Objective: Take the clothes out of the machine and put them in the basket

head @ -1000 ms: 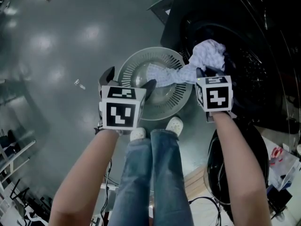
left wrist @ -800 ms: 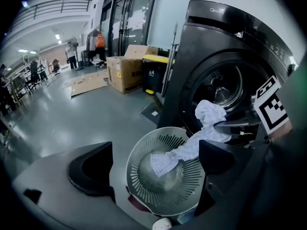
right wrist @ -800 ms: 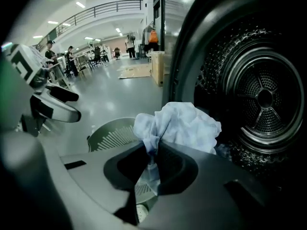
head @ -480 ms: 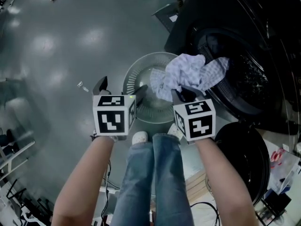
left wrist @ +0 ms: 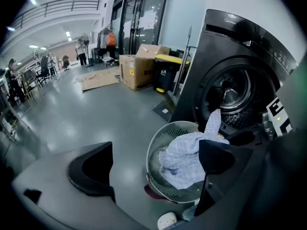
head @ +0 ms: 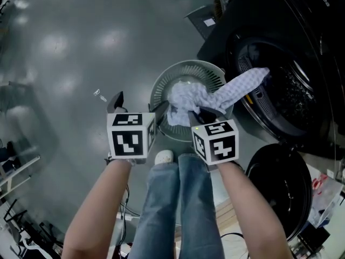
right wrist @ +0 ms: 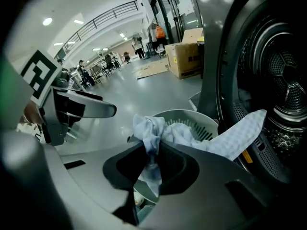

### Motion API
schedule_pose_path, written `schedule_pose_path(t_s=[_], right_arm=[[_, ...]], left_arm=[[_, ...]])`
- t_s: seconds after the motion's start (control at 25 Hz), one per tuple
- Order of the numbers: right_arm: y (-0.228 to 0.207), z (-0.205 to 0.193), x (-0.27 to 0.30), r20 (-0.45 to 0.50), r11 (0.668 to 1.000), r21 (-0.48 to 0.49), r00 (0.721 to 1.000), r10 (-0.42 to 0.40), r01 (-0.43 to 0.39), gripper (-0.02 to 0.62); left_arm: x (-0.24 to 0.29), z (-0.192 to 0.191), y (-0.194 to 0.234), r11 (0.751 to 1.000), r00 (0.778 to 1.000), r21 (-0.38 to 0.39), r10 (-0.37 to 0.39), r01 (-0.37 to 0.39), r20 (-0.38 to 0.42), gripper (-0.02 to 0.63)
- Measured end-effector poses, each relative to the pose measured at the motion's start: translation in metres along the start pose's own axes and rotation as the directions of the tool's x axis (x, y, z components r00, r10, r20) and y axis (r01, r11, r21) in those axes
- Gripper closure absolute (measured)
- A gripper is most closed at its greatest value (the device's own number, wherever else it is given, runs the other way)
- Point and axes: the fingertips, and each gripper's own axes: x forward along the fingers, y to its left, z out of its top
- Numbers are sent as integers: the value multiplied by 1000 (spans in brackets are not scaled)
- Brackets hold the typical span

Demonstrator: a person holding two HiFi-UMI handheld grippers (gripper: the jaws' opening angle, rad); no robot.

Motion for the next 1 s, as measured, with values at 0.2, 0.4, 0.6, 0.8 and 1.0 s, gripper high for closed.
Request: schedule_pose_path(t_s=[0.2, 0.4, 0.6, 0.8, 1.0], right_arm=[[-4, -11, 16, -24, 999, 48, 1000, 18, -17, 248], [-16, -22, 23, -47, 998, 58, 999, -24, 27, 144], [-30, -27, 26, -47, 997, 54, 998, -50, 53, 144], [-62, -35, 22, -29, 993, 2, 992, -122, 122, 144], [-110, -38, 10, -34, 978, -58, 978, -204, 202, 144]], left_arm=[[3, -1, 3, 1000, 1000, -10, -2, 2, 3, 43], [8, -5, 1, 1000, 1000, -12, -8, 8, -3, 44], [15, -7, 0, 1000, 1000, -9, -9, 9, -13, 44], [24, -12, -8, 1000, 1000, -8, -12, 12, -24, 44], [36, -14, -24, 1000, 999, -7, -19, 19, -36, 44]])
